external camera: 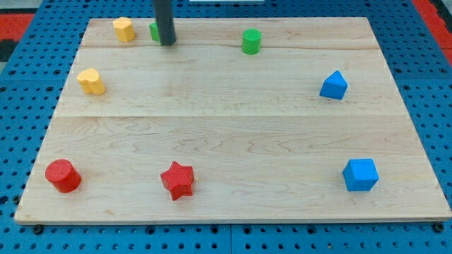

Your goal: Push green circle into green star

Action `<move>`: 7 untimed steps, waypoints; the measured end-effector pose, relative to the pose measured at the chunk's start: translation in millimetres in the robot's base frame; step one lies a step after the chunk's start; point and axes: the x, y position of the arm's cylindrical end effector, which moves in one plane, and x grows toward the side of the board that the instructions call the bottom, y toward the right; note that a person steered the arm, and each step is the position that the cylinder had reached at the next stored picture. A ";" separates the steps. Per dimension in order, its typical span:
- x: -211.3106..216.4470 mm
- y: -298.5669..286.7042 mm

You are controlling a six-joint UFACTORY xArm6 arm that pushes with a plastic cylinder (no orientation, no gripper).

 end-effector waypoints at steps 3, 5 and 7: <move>23.9 102.6; 17.8 215.2; -16.2 233.9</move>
